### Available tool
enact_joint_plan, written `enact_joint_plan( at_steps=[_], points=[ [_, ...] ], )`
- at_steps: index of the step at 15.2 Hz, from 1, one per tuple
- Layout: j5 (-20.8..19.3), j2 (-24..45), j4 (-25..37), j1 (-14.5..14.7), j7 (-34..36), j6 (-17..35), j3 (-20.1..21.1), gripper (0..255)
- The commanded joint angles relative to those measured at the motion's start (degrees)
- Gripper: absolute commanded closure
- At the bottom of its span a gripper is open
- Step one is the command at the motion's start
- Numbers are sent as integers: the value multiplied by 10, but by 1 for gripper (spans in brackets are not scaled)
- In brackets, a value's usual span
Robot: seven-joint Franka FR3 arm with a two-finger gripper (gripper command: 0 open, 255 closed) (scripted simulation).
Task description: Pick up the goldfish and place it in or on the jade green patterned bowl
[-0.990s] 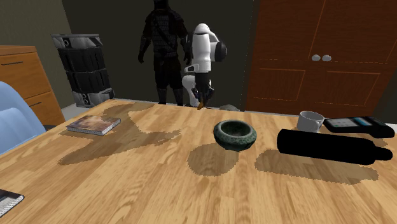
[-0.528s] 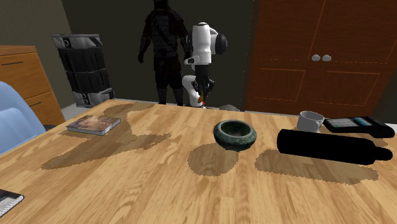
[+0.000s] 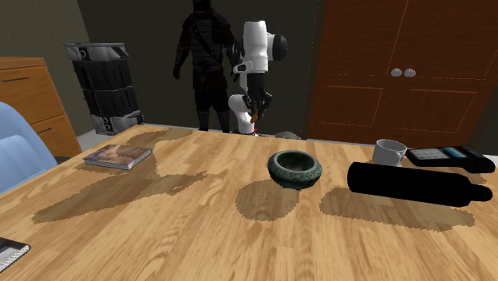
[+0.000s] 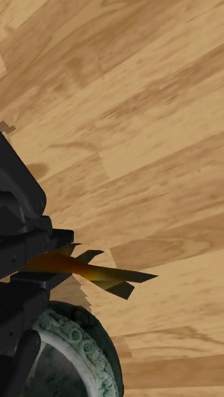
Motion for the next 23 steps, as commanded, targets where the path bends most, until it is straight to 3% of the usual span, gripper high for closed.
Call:
enact_joint_plan(
  at_steps=[1,6,11,15,16,19,23],
  points=[
    [-24,45,44,0,27,-2,18,255],
    [-111,177,175,26,107,-18,58,255],
    [-208,325,350,98,172,-70,66,255],
    [-279,469,568,196,194,-152,47,255],
    [-315,575,761,273,181,-230,25,255],
    [-298,530,651,238,193,-170,31,255],
    [-291,505,570,212,201,-120,37,255]
  ],
)
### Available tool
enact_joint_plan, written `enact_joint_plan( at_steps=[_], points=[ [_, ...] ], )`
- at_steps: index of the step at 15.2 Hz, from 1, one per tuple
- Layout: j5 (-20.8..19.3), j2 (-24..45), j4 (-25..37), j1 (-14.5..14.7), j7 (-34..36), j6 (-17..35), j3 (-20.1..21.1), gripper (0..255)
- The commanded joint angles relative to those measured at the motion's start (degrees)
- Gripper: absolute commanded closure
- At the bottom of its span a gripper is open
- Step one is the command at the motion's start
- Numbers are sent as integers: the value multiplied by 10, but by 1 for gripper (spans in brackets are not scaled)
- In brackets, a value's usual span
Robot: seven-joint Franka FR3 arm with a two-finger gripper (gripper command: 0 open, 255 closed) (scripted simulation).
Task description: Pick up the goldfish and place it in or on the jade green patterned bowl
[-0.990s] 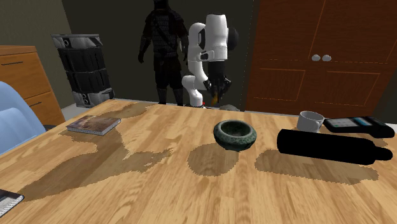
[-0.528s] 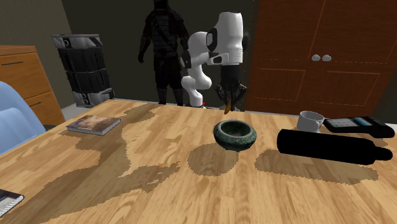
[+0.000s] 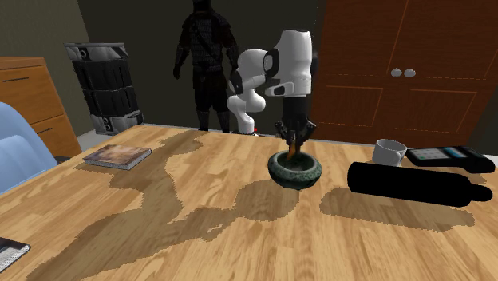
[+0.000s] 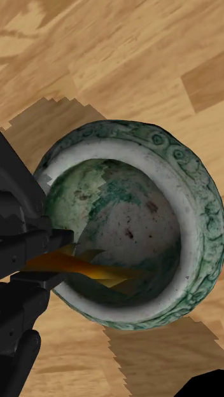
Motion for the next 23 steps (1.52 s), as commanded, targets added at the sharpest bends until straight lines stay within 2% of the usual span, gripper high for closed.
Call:
enact_joint_plan(
  at_steps=[1,5,13,14,19,23],
  points=[
    [2,-6,-26,-7,3,19,1,255],
    [5,-18,-82,-22,9,60,4,255],
    [5,-18,-81,-22,9,60,4,255],
    [5,-18,-81,-22,9,60,4,0],
    [5,-18,-81,-22,9,60,4,0],
    [6,-21,-9,-7,0,-11,5,0]
  ],
)
